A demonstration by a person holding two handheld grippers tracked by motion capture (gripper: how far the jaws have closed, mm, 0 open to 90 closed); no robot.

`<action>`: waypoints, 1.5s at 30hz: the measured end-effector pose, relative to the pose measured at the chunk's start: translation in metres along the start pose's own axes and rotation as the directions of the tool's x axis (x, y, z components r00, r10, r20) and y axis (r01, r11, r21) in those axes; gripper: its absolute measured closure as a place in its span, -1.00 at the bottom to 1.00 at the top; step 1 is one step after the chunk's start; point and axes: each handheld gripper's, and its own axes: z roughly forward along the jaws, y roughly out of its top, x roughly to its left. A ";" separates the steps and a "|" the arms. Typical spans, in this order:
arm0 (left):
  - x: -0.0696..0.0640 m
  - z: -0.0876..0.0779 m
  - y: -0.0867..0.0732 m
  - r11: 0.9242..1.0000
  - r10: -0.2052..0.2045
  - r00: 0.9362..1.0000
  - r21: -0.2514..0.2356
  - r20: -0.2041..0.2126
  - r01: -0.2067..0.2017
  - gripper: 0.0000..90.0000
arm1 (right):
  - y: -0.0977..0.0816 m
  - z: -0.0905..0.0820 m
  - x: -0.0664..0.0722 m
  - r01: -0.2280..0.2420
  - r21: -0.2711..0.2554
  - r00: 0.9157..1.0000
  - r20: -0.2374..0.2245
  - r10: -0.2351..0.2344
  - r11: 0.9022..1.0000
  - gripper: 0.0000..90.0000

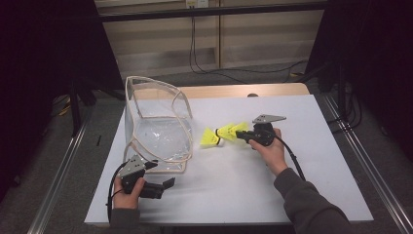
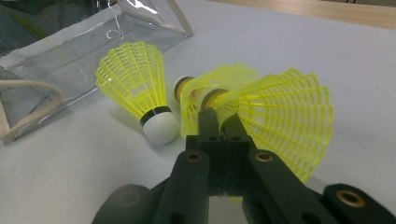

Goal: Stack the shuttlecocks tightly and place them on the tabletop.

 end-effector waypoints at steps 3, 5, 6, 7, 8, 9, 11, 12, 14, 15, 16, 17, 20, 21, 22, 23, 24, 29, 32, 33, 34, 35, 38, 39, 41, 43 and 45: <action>0.000 0.000 0.000 1.000 0.000 1.000 0.002 0.000 0.000 -0.92 | 0.000 0.000 0.000 0.000 0.000 1.000 -0.002 0.000 1.000 0.99; 0.000 0.000 0.000 1.000 0.001 1.000 0.003 0.000 -0.001 -0.92 | -0.001 0.001 0.000 0.004 0.003 1.000 -0.003 -0.004 1.000 0.99; 0.000 0.000 0.000 1.000 0.001 1.000 0.002 0.000 -0.001 -0.92 | -0.001 0.002 0.000 0.003 0.005 1.000 -0.003 -0.003 1.000 0.99; 0.000 0.000 0.000 1.000 -0.001 1.000 0.001 0.001 0.001 -0.92 | -0.001 0.002 0.001 0.000 0.005 1.000 -0.004 0.000 1.000 0.98; 0.000 0.000 0.000 1.000 -0.002 1.000 0.001 0.000 0.002 -0.92 | -0.001 0.002 0.001 -0.001 0.004 1.000 -0.002 0.001 1.000 0.98; 0.000 0.000 0.000 1.000 -0.003 1.000 0.000 -0.001 0.003 -0.92 | -0.001 0.002 0.001 -0.002 0.005 1.000 -0.003 0.002 1.000 0.97; 0.000 0.000 0.000 1.000 -0.003 1.000 -0.002 0.001 0.003 -0.92 | -0.002 0.003 0.001 -0.001 0.011 1.000 0.000 0.001 1.000 0.95; 0.000 0.000 0.000 1.000 -0.001 1.000 -0.001 0.001 0.001 -0.92 | -0.002 0.003 0.000 0.000 0.013 1.000 0.004 0.000 1.000 0.95; 0.000 0.000 0.000 1.000 0.003 1.000 0.001 0.000 -0.003 -0.92 | -0.002 0.002 0.000 -0.003 0.013 1.000 0.006 0.003 1.000 0.87; 0.000 0.000 0.000 1.000 0.001 1.000 -0.001 0.000 -0.001 -0.92 | -0.002 0.002 0.000 0.000 0.013 1.000 0.016 0.000 1.000 0.82; 0.000 0.000 0.000 1.000 0.002 1.000 -0.001 -0.001 -0.002 -0.92 | -0.002 0.002 0.000 0.002 0.014 1.000 0.018 -0.002 1.000 0.82; 0.000 0.000 0.000 1.000 0.002 1.000 -0.001 0.000 -0.002 -0.92 | -0.002 0.001 0.000 0.001 0.017 1.000 0.017 -0.001 1.000 0.78; 0.000 0.000 0.000 1.000 0.003 1.000 0.000 -0.001 -0.003 -0.92 | -0.002 -0.001 0.000 0.011 0.025 1.000 0.027 -0.012 1.000 0.70; 0.000 0.000 0.000 1.000 0.003 1.000 -0.001 -0.001 -0.003 -0.92 | -0.002 -0.002 0.000 0.014 0.029 0.999 0.036 -0.015 0.999 0.63; 0.000 -0.001 0.000 1.000 0.002 1.000 -0.001 -0.001 -0.002 -0.92 | -0.001 -0.002 0.001 0.018 0.030 0.999 0.038 -0.019 0.999 0.61; 0.000 -0.001 0.000 1.000 0.001 1.000 -0.002 -0.002 -0.001 -0.92 | -0.001 -0.003 0.001 0.020 0.029 0.999 0.037 -0.021 0.999 0.60; -0.001 -0.001 0.000 1.000 -0.001 1.000 -0.004 -0.003 0.001 -0.92 | -0.001 -0.004 0.001 0.021 0.033 0.999 0.037 -0.022 0.999 0.58; -0.001 -0.002 0.000 1.000 0.001 1.000 -0.003 -0.005 -0.002 -0.92 | 0.001 -0.008 0.003 0.033 0.044 0.999 0.037 -0.035 0.998 0.56; -0.001 -0.002 0.000 1.000 0.001 1.000 -0.005 -0.005 -0.001 -0.92 | 0.001 -0.011 0.006 0.048 0.058 0.998 0.037 -0.051 0.997 0.64; -0.001 -0.002 0.000 1.000 0.002 1.000 -0.005 -0.005 -0.002 -0.92 | 0.001 -0.011 0.006 0.049 0.060 0.998 0.032 -0.051 0.997 0.74; -0.001 -0.002 0.000 1.000 0.003 1.000 -0.004 -0.005 -0.003 -0.92 | 0.001 -0.011 0.006 0.049 0.060 0.998 0.027 -0.051 0.997 0.83; -0.001 -0.002 0.000 1.000 0.004 1.000 -0.003 -0.004 -0.004 -0.92 | 0.002 -0.012 0.006 0.049 0.063 0.998 0.026 -0.051 0.997 0.91; -0.001 -0.002 0.001 1.000 0.005 1.000 -0.006 -0.003 -0.005 -0.92 | 0.001 -0.011 0.006 0.044 0.061 0.999 0.017 -0.045 0.997 0.99; -0.001 -0.002 0.001 1.000 0.005 1.000 -0.007 -0.003 -0.005 -0.92 | 0.002 -0.011 0.006 0.046 0.055 0.999 0.016 -0.047 0.997 1.00; -0.001 -0.002 0.001 1.000 0.004 1.000 -0.007 -0.004 -0.004 -0.92 | 0.002 -0.010 0.006 0.046 0.043 0.999 0.012 -0.047 0.998 1.00; -0.001 -0.002 0.001 1.000 0.003 1.000 -0.009 -0.003 -0.003 -0.92 | 0.002 -0.010 0.006 0.036 0.029 0.999 0.005 -0.037 0.999 1.00; -0.001 -0.002 0.001 1.000 0.003 1.000 -0.008 -0.004 -0.003 -0.92 | 0.003 -0.009 0.007 0.036 0.012 0.999 0.001 -0.036 0.999 1.00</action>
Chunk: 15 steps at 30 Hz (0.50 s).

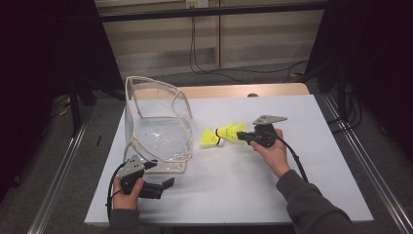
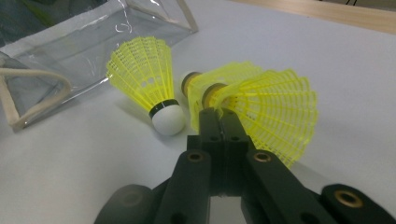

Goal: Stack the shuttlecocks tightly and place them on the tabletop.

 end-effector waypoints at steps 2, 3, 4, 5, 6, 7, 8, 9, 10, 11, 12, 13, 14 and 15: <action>0.000 0.000 0.000 1.000 0.001 1.000 0.003 0.000 -0.001 -0.92 | 0.000 0.001 0.001 -0.006 -0.015 1.000 -0.007 0.006 1.000 1.00; 0.000 0.000 0.000 1.000 -0.001 1.000 0.001 0.000 0.001 -0.92 | 0.000 0.002 0.001 -0.011 -0.019 1.000 -0.008 0.011 1.000 1.00; 0.000 0.000 0.000 1.000 0.000 1.000 0.002 0.000 0.000 -0.92 | 0.000 0.003 0.001 -0.015 -0.020 1.000 -0.011 0.015 1.000 1.00; 0.000 0.000 0.000 1.000 -0.001 1.000 0.001 0.000 0.001 -0.92 | -0.001 0.004 0.001 -0.012 -0.020 1.000 -0.012 0.012 1.000 1.00; 0.000 0.000 0.000 1.000 -0.002 1.000 0.001 0.000 0.002 -0.92 | -0.001 0.005 0.001 -0.012 -0.014 1.000 -0.012 0.012 1.000 1.00; 0.000 0.000 0.000 1.000 -0.001 1.000 0.001 -0.001 0.001 -0.92 | -0.002 0.006 0.001 -0.013 -0.014 1.000 -0.014 0.013 1.000 1.00; 0.000 0.000 0.000 1.000 0.000 1.000 0.002 0.000 0.000 -0.92 | -0.003 0.007 0.001 -0.015 -0.013 1.000 -0.015 0.015 1.000 1.00; 0.000 0.000 0.000 1.000 0.000 1.000 0.002 0.000 0.000 -0.92 | -0.003 0.008 0.001 -0.014 -0.011 1.000 -0.015 0.014 1.000 1.00; 0.000 0.000 0.000 1.000 0.000 1.000 0.002 0.000 0.000 -0.92 | -0.004 0.009 0.002 -0.015 -0.010 1.000 -0.016 0.015 1.000 1.00; 0.000 0.000 0.000 1.000 0.000 1.000 0.002 0.001 0.000 -0.92 | -0.004 0.010 0.002 -0.018 -0.011 1.000 -0.016 0.017 1.000 1.00; 0.000 0.000 0.000 1.000 0.000 1.000 0.001 0.001 0.000 -0.92 | -0.004 0.011 0.002 -0.019 -0.013 1.000 -0.015 0.019 1.000 1.00; 0.000 0.000 0.000 1.000 -0.001 1.000 0.002 0.001 0.001 -0.92 | -0.004 0.011 0.002 -0.019 -0.014 1.000 -0.013 0.019 1.000 1.00; 0.000 0.000 0.000 1.000 -0.001 1.000 0.002 0.001 0.001 -0.92 | -0.005 0.012 0.002 -0.022 -0.013 1.000 -0.013 0.022 1.000 1.00; 0.000 0.000 0.000 1.000 -0.001 1.000 0.001 0.001 0.001 -0.92 | -0.005 0.012 0.001 -0.022 -0.010 1.000 -0.014 0.022 1.000 1.00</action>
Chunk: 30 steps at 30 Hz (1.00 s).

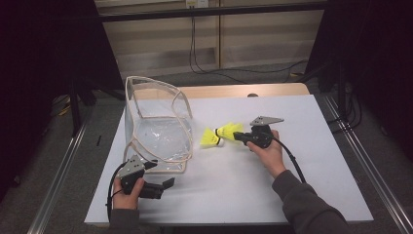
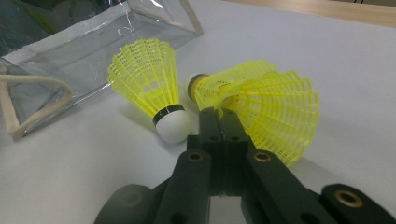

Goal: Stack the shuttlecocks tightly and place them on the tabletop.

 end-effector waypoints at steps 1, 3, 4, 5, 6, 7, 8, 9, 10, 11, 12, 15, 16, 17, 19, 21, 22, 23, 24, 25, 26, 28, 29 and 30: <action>0.000 0.000 0.000 1.000 0.000 1.000 0.000 0.000 0.000 -0.92 | 0.000 0.000 0.000 0.001 0.002 1.000 0.003 -0.001 1.000 1.00; 0.000 0.000 0.000 1.000 0.001 1.000 0.000 0.001 -0.001 -0.92 | 0.000 0.000 -0.001 0.006 0.006 1.000 0.005 -0.006 1.000 1.00; 0.000 0.000 0.000 1.000 0.001 1.000 0.000 0.001 -0.001 -0.92 | 0.000 0.000 -0.001 0.007 0.006 1.000 0.006 -0.007 1.000 1.00; 0.000 0.000 0.000 1.000 0.001 1.000 0.000 0.002 -0.001 -0.92 | 0.000 0.000 -0.001 0.007 0.006 1.000 0.006 -0.007 1.000 1.00; 0.000 0.000 0.000 1.000 0.002 1.000 0.001 0.001 -0.002 -0.92 | 0.000 0.000 -0.001 0.009 0.006 1.000 0.008 -0.009 1.000 1.00; 0.000 0.000 0.000 1.000 0.000 1.000 0.000 0.000 0.000 -0.92 | -0.001 0.000 -0.001 0.006 0.010 1.000 0.010 -0.007 1.000 0.99; 0.000 0.000 0.000 1.000 -0.001 1.000 -0.001 0.001 0.001 -0.92 | -0.001 0.000 -0.001 0.008 0.013 1.000 0.009 -0.008 1.000 0.99; 0.000 0.000 0.000 1.000 -0.001 1.000 -0.002 0.001 0.001 -0.92 | -0.001 0.000 -0.001 0.009 0.014 1.000 0.010 -0.010 1.000 0.98; 0.000 0.000 0.000 1.000 -0.001 1.000 -0.002 0.001 0.001 -0.92 | -0.001 0.000 -0.001 0.012 0.014 1.000 0.013 -0.012 1.000 0.98; 0.000 0.000 0.000 1.000 -0.001 1.000 -0.002 0.001 0.001 -0.92 | -0.001 0.000 -0.001 0.013 0.015 1.000 0.014 -0.013 1.000 0.97; 0.000 0.000 0.000 1.000 0.000 1.000 -0.001 0.002 0.000 -0.92 | -0.001 0.000 -0.001 0.015 0.015 1.000 0.015 -0.015 1.000 0.96; 0.000 0.000 0.000 1.000 -0.001 1.000 -0.002 0.002 0.001 -0.92 | -0.001 0.000 -0.001 0.021 0.023 1.000 0.023 -0.022 1.000 0.88; 0.000 0.000 0.000 1.000 0.000 1.000 -0.002 0.001 0.000 -0.92 | -0.001 0.000 0.000 0.022 0.024 0.999 0.024 -0.022 0.999 0.87; 0.000 0.000 0.000 1.000 -0.001 1.000 -0.002 0.001 0.001 -0.92 | -0.001 -0.001 0.000 0.023 0.025 0.999 0.027 -0.024 0.999 0.84; 0.000 0.000 0.000 1.000 -0.001 1.000 -0.003 0.002 0.001 -0.92 | -0.001 -0.001 0.000 0.024 0.025 0.999 0.031 -0.024 0.999 0.81; 0.000 0.000 0.000 1.000 0.000 1.000 -0.003 0.002 0.000 -0.92 | -0.001 -0.002 0.000 0.024 0.030 0.999 0.041 -0.025 0.999 0.74; 0.000 0.000 0.000 1.000 -0.002 1.000 -0.003 0.002 0.002 -0.92 | -0.001 -0.002 -0.001 0.026 0.029 0.999 0.041 -0.027 0.999 0.74; 0.000 -0.001 0.000 1.000 -0.002 1.000 -0.003 0.001 0.002 -0.92 | -0.001 -0.003 -0.001 0.027 0.029 0.999 0.043 -0.028 0.999 0.71; 0.000 -0.001 0.000 1.000 -0.001 1.000 -0.003 0.000 0.001 -0.92 | 0.000 -0.004 -0.001 0.029 0.029 0.998 0.051 -0.030 0.999 0.65; 0.000 -0.001 0.000 1.000 0.001 1.000 -0.006 0.000 -0.001 -0.92 | 0.001 -0.005 -0.001 0.030 0.028 0.998 0.054 -0.032 0.999 0.61; 0.000 -0.001 0.000 1.000 0.000 1.000 -0.006 0.000 0.000 -0.92 | 0.001 -0.006 0.000 0.033 0.028 0.998 0.058 -0.034 0.999 0.56; 0.000 -0.001 0.000 1.000 0.000 1.000 -0.007 -0.001 0.000 -0.92 | 0.003 -0.009 0.001 0.042 0.030 0.997 0.070 -0.044 0.999 0.36; 0.000 -0.001 0.000 1.000 -0.001 1.000 -0.009 0.000 0.001 -0.92 | 0.004 -0.011 0.002 0.055 0.031 0.994 0.088 -0.058 0.998 0.25; -0.001 -0.001 0.000 1.000 -0.002 1.000 -0.008 0.000 0.002 -0.92 | 0.006 -0.013 0.002 0.061 0.030 0.993 0.097 -0.064 0.998 0.20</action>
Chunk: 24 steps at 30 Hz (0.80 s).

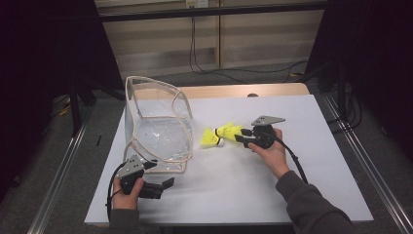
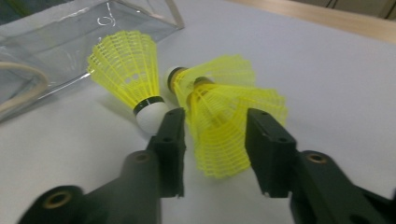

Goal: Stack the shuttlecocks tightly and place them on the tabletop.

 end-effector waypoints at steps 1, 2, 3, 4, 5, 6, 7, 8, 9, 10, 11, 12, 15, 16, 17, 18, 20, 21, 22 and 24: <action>0.000 0.000 0.000 1.000 0.002 1.000 0.003 -0.001 -0.002 -0.92 | 0.001 -0.002 0.000 0.003 -0.005 1.000 0.000 -0.003 1.000 0.14; 0.000 0.000 0.000 1.000 0.002 1.000 0.004 -0.002 -0.002 -0.92 | 0.003 -0.004 0.001 -0.005 -0.011 1.000 -0.005 0.005 1.000 0.09; 0.000 0.000 0.000 1.000 0.003 1.000 0.002 0.001 -0.003 -0.92 | 0.004 -0.007 0.001 -0.004 -0.012 1.000 0.001 0.004 1.000 0.01; -0.001 0.001 0.000 1.000 0.001 1.000 0.002 0.001 -0.001 -0.92 | 0.005 -0.009 0.001 -0.003 -0.015 1.000 0.009 0.003 1.000 -0.05; -0.001 0.001 0.001 1.000 0.002 1.000 0.000 0.002 -0.002 -0.92 | 0.007 -0.011 0.001 -0.009 -0.016 1.000 0.007 0.009 1.000 -0.10; -0.001 0.001 0.001 1.000 0.004 1.000 0.002 0.002 -0.004 -0.92 | 0.007 -0.012 0.000 -0.006 -0.019 1.000 0.006 0.006 1.000 -0.13; -0.001 0.001 0.001 1.000 0.004 1.000 0.001 0.002 -0.004 -0.92 | 0.008 -0.013 0.000 -0.006 -0.021 1.000 0.011 0.006 1.000 -0.15; -0.001 0.001 0.001 1.000 0.005 1.000 0.003 0.001 -0.005 -0.92 | 0.009 -0.014 0.000 -0.010 -0.024 1.000 0.010 0.010 1.000 -0.17; -0.001 0.001 0.001 1.000 0.004 1.000 0.003 0.001 -0.004 -0.92 | 0.010 -0.016 -0.001 -0.013 -0.028 1.000 0.009 0.013 1.000 -0.21; -0.001 0.001 0.000 1.000 0.002 1.000 0.001 0.001 -0.002 -0.92 | 0.010 -0.016 -0.002 -0.016 -0.028 1.000 0.011 0.017 0.999 -0.23; -0.001 0.002 0.001 1.000 0.003 1.000 -0.001 0.000 -0.003 -0.92 | 0.010 -0.017 -0.003 -0.023 -0.029 1.000 0.013 0.023 0.999 -0.23; -0.001 0.002 0.001 1.000 0.006 1.000 0.001 0.001 -0.006 -0.92 | 0.011 -0.018 -0.003 -0.019 -0.031 1.000 0.014 0.020 0.999 -0.23; -0.001 0.002 0.001 1.000 0.004 1.000 0.003 0.001 -0.004 -0.92 | 0.012 -0.020 -0.005 -0.028 -0.036 0.999 0.018 0.029 0.999 -0.26; -0.001 0.002 0.001 1.000 0.004 1.000 0.004 0.002 -0.004 -0.92 | 0.013 -0.020 -0.006 -0.030 -0.038 0.999 0.017 0.031 0.999 -0.26; -0.001 0.002 0.001 1.000 0.006 1.000 0.006 0.002 -0.006 -0.92 | 0.013 -0.021 -0.006 -0.030 -0.038 0.999 0.015 0.031 0.999 -0.26; -0.001 0.002 0.001 1.000 0.005 1.000 0.004 0.000 -0.005 -0.92 | 0.014 -0.021 -0.006 -0.029 -0.036 0.999 0.013 0.030 0.999 -0.27; -0.001 0.002 0.001 1.000 0.007 1.000 0.007 0.002 -0.007 -0.92 | 0.015 -0.022 -0.007 -0.027 -0.034 1.000 0.012 0.027 0.999 -0.29; -0.001 0.002 0.001 1.000 0.006 1.000 0.007 0.002 -0.006 -0.92 | 0.016 -0.022 -0.006 -0.027 -0.031 1.000 0.011 0.028 0.999 -0.30; -0.001 0.002 0.001 1.000 0.006 1.000 0.007 0.003 -0.006 -0.92 | 0.016 -0.023 -0.006 -0.026 -0.029 1.000 0.014 0.026 0.999 -0.32; -0.001 0.002 0.001 1.000 0.004 1.000 0.005 0.003 -0.004 -0.92 | 0.018 -0.023 -0.006 -0.019 -0.029 1.000 0.014 0.019 0.999 -0.32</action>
